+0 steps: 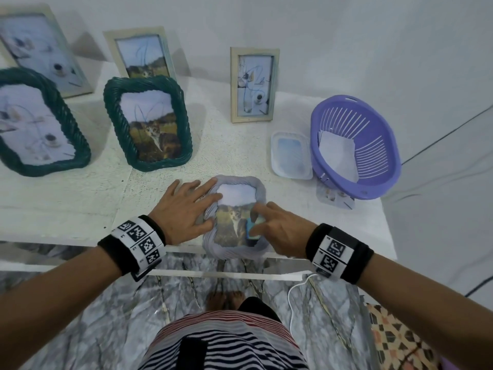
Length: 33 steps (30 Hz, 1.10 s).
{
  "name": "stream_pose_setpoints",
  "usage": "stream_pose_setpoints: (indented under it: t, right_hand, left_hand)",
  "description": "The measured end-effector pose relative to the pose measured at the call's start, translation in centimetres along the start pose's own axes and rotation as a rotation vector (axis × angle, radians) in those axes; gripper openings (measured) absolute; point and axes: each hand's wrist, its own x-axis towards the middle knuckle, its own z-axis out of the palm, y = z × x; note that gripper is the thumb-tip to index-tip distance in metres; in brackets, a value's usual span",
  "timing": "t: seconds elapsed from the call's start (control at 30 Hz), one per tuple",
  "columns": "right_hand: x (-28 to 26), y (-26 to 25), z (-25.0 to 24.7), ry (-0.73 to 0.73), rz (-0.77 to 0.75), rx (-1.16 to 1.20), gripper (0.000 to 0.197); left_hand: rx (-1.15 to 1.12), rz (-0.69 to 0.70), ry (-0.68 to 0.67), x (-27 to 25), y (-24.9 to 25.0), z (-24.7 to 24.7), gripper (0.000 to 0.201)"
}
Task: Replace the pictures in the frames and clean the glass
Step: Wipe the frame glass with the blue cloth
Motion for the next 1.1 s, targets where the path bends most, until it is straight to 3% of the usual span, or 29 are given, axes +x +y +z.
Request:
stream_pose_setpoints:
  t: [0.1, 0.3, 0.5, 0.63, 0.77, 0.93, 1.1]
  right_hand:
    - [-0.3, 0.1, 0.0, -0.039, -0.047, -0.015, 0.034]
    - [4.8, 0.8, -0.3, 0.101, 0.108, -0.016, 0.025]
    - [2.4, -1.4, 1.8, 0.087, -0.092, 0.118, 0.02]
    - [0.7, 0.0, 0.8, 0.038, -0.143, 0.077, 0.032]
    - [1.6, 2.5, -2.0, 0.22, 0.056, 0.222, 0.026]
    - [4.7, 6.2, -4.7, 0.467, 0.409, 0.166, 0.025]
    - [8.0, 8.8, -6.4, 0.287, 0.749, -0.002, 0.034]
  left_hand:
    - [-0.023, 0.002, -0.013, 0.1, 0.0, 0.0, 0.069]
    - [-0.033, 0.007, -0.037, 0.1, 0.1, -0.6, 0.071]
    - [-0.052, -0.011, -0.073, -0.1, 0.2, -0.8, 0.073]
    - [-0.07, -0.011, -0.086, -0.1, 0.0, -0.6, 0.071]
    - [-0.092, -0.023, -0.12, -0.2, -0.1, 0.0, 0.074]
    - [-0.213, -0.059, -0.098, -0.4, 0.2, 0.7, 0.072]
    - [-0.269, -0.074, -0.08, -0.3, 0.4, 0.3, 0.074]
